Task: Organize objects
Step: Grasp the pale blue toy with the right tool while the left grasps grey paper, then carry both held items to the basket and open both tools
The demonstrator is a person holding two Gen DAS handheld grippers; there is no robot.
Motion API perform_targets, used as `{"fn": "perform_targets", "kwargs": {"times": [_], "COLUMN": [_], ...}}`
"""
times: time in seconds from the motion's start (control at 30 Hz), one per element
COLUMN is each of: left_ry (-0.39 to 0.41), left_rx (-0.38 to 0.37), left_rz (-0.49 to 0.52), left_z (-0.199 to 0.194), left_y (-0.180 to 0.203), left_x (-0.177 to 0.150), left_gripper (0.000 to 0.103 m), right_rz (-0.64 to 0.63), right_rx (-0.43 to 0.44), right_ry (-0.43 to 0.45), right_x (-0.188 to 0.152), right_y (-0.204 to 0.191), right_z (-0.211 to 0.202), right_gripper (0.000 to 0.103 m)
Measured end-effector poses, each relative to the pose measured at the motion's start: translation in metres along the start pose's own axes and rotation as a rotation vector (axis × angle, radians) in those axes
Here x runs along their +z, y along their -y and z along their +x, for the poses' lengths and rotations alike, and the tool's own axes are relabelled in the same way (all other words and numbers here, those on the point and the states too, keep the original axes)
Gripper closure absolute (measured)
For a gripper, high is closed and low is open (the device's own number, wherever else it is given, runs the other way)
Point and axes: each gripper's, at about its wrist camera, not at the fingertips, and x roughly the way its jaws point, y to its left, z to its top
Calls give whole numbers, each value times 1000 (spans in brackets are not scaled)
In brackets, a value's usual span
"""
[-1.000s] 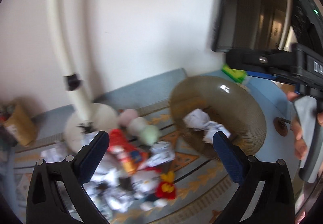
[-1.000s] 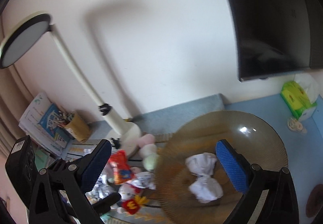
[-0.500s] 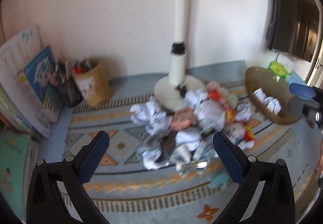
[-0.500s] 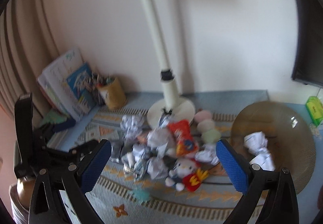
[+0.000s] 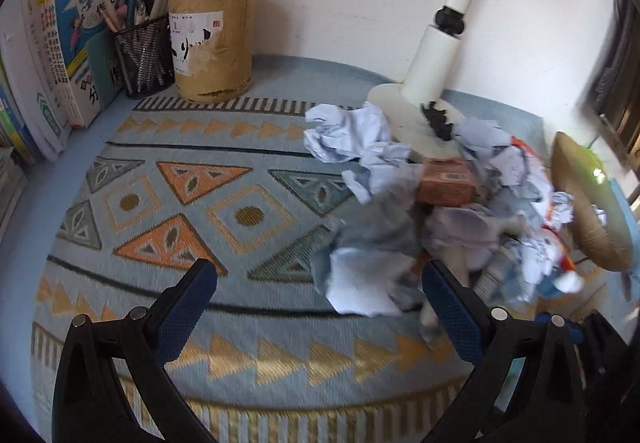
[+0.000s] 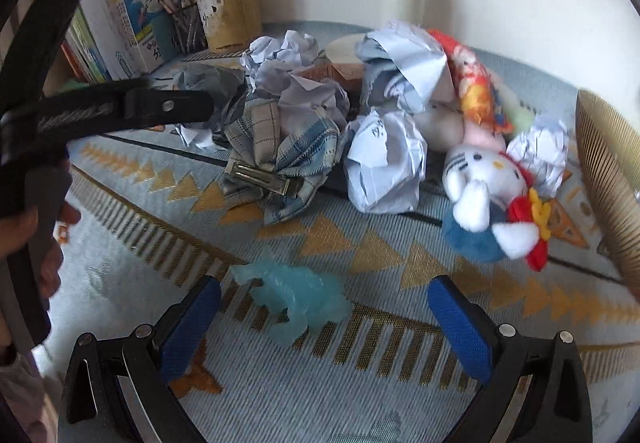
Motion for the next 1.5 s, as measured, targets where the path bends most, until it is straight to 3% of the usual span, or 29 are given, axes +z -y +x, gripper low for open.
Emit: {"fn": "perform_targets", "kwargs": {"times": [0.17, 0.27, 0.77, 0.8, 0.83, 0.87, 0.9, 0.93, 1.0, 1.13, 1.5], "left_ry": [-43, -6, -13, -13, -7, 15, 44, 91, 141, 194, 236], "left_rx": [-21, -13, 23, 20, 7, -20, -70, -127, -104, -89, -91], "left_rz": [-12, -5, -4, -3, -8, -18, -40, -78, -117, -196, -266], "left_z": [29, 32, 35, 35, 34, 30, 25, 18, 10, 2, -5], "left_y": [-5, -6, -2, -2, -3, -5, -8, -14, -20, -35, -49], "left_x": [6, 6, 12, 12, 12, 11, 11, 9, 8, 4, 0], "left_gripper": [0, 0, 0, 0, 1, 25, 69, 67, 67, 67, 68], "right_rz": [-24, -23, -24, -23, -24, -29, -33, -37, -43, -83, -74], "right_rx": [-6, -6, -3, -2, -4, 7, 23, 62, 148, 212, 207], "right_ry": [34, 35, 40, 46, 63, 92, 118, 156, 245, 368, 356], "right_x": [0, 0, 0, 0, 0, -1, -3, -5, -10, -21, -17], "right_y": [-1, 1, -3, -3, -2, -3, -3, -3, -1, -2, -4], "right_z": [2, 3, 2, 1, -3, -8, -13, -20, -36, -58, -54], "right_gripper": [0, 0, 0, 6, 30, 50, 70, 70, 70, 70, 70]}}
